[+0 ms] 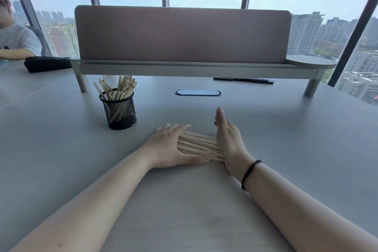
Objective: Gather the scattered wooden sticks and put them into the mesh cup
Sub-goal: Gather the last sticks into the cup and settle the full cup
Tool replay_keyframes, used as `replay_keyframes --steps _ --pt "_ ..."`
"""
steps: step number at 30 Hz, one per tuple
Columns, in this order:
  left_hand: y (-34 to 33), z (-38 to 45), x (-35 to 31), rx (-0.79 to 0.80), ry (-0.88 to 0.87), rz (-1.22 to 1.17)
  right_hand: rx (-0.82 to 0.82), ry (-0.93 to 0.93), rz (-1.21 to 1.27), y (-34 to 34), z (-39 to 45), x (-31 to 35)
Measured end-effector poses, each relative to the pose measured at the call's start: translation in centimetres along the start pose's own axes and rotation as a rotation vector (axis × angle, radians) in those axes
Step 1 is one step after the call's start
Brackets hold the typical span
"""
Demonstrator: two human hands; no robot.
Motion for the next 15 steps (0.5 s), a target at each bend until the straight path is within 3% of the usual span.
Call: replay_keyframes --steps 8,13,15 --pt "-0.8 0.0 -1.1 -0.084 0.02 -0.076 0.075 -0.014 0.115 -1.8 0.9 0.3" --pt "-0.9 0.1 -1.3 -0.089 0.043 0.047 0.161 -0.048 0.192 -1.5 1.7 -0.3" --pt "-0.8 -0.1 -1.3 -0.081 0.039 0.091 0.178 -0.008 0.106 -1.1 1.5 -0.1"
Point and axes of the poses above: each hand's wrist, its own z-axis towards the middle knuckle, its own y-axis out of the back of the hand, x = y × z, the point moved 4 cm from there along z, towards the middle knuckle, and after that the axes turned 8 degrees about -z, right-handed, at the moved point
